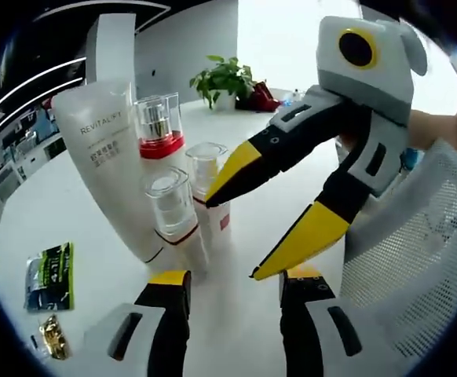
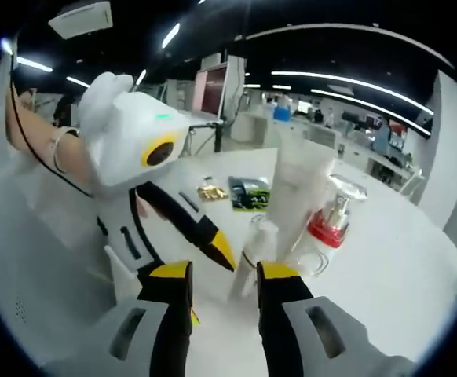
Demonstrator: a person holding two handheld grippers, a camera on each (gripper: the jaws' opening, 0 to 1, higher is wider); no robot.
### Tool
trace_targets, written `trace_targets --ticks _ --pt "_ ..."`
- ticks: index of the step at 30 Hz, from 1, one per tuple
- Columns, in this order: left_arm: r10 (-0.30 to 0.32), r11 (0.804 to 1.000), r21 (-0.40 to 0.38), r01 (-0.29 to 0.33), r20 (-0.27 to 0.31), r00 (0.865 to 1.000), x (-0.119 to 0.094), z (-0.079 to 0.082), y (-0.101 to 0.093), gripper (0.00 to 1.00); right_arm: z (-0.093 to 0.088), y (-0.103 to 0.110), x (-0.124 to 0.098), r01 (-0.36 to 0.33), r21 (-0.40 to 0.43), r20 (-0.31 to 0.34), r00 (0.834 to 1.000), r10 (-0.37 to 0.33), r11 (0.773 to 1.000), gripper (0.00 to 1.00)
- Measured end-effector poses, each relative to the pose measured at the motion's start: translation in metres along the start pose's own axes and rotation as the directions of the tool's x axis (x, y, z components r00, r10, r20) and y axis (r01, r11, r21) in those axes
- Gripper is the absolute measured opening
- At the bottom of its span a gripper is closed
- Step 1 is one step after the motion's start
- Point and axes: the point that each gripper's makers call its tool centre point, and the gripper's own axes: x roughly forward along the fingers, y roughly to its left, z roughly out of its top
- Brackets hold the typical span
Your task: Arrange the skincare products in the storage area until every visible bottle or jar stands upright without overlapping.
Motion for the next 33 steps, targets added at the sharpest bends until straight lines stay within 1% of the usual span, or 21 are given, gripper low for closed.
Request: trace_targets --ticks 1,2,4,5,6,8,10,11,12,13,15,18,22,23,26,27,28,29,31,33 --pt "-0.002 1.000 -0.001 0.002 0.002 1.000 0.000 0.001 0.000 0.41 0.005 -0.003 -0.002 0.010 -0.032 -0.005 1.000 -0.010 0.999 0.30" --pt "-0.002 1.000 -0.004 0.002 0.005 1.000 0.000 0.002 0.000 0.41 0.011 -0.006 -0.004 0.011 -0.099 -0.019 1.000 -0.012 0.995 0.29" --pt "-0.004 1.000 -0.005 0.004 0.006 1.000 -0.001 0.003 0.000 0.41 0.019 -0.008 -0.005 -0.011 -0.187 -0.054 0.999 0.001 0.982 0.27" --pt "-0.008 1.000 -0.006 0.008 0.006 1.000 -0.001 0.003 -0.001 0.41 0.021 -0.010 -0.005 -0.015 -0.199 -0.068 0.998 0.001 0.980 0.27" --pt "-0.010 1.000 -0.004 0.010 0.007 1.000 -0.001 0.003 -0.002 0.41 0.025 -0.010 -0.003 -0.033 -0.202 -0.079 0.997 0.017 0.979 0.27" --pt "-0.009 1.000 0.000 0.009 0.008 1.000 -0.001 0.004 -0.002 0.41 0.028 -0.014 0.000 -0.046 -0.191 -0.091 0.995 0.028 0.980 0.27" --pt "-0.005 1.000 0.006 0.005 0.008 1.000 -0.002 0.005 -0.001 0.40 0.029 -0.019 0.005 -0.047 -0.203 -0.098 0.995 0.028 0.978 0.26" --pt "-0.003 1.000 0.009 0.003 0.007 1.000 -0.002 0.005 -0.001 0.40 0.024 -0.021 0.009 -0.067 -0.200 -0.135 0.990 0.040 0.978 0.27" --pt "-0.002 1.000 0.013 0.002 0.006 1.000 -0.003 0.006 0.000 0.40 0.023 -0.023 0.012 -0.073 -0.193 -0.146 0.988 0.044 0.978 0.27" --pt "-0.001 1.000 0.015 0.001 0.006 1.000 -0.003 0.006 0.000 0.40 0.019 -0.023 0.015 -0.094 -0.184 -0.167 0.984 0.064 0.978 0.28" --pt "0.001 1.000 0.014 -0.001 0.006 1.000 -0.004 0.006 0.001 0.40 0.016 -0.024 0.018 -0.112 -0.171 -0.186 0.979 0.079 0.979 0.27" --pt "0.001 1.000 0.016 -0.001 0.004 1.000 -0.005 0.007 0.002 0.40 0.017 -0.025 0.023 -0.123 -0.191 -0.200 0.976 0.084 0.974 0.26" --pt "0.011 1.000 0.016 -0.010 -0.005 1.000 -0.006 0.005 0.004 0.40 0.014 -0.024 0.026 -0.160 -0.186 -0.236 0.965 0.114 0.969 0.26" --pt "0.014 1.000 0.016 -0.014 -0.006 1.000 -0.006 0.005 0.005 0.40 0.011 -0.024 0.026 -0.173 -0.187 -0.259 0.958 0.122 0.967 0.26" --pt "0.020 1.000 0.020 -0.019 -0.009 1.000 -0.006 0.005 0.007 0.40 0.010 -0.025 0.028 -0.177 -0.196 -0.273 0.954 0.120 0.964 0.27" --pt "0.020 1.000 0.020 -0.020 -0.009 1.000 -0.006 0.005 0.007 0.41 0.009 -0.026 0.029 -0.180 -0.192 -0.275 0.953 0.123 0.965 0.26" --pt "0.021 1.000 0.020 -0.021 -0.009 1.000 -0.006 0.005 0.007 0.41 0.008 -0.025 0.030 -0.189 -0.179 -0.287 0.949 0.133 0.965 0.26" --pt "0.022 1.000 0.020 -0.022 -0.010 1.000 -0.006 0.005 0.007 0.41 0.008 -0.025 0.030 -0.187 -0.179 -0.287 0.949 0.130 0.966 0.26" --pt "0.025 0.999 0.020 -0.025 -0.010 1.000 -0.006 0.005 0.007 0.41 0.008 -0.026 0.031 -0.187 -0.181 -0.294 0.947 0.128 0.966 0.24" --pt "0.033 0.999 0.021 -0.033 -0.011 0.999 -0.007 0.004 0.009 0.41 0.007 -0.027 0.031 -0.183 -0.161 -0.304 0.944 0.127 0.970 0.20"
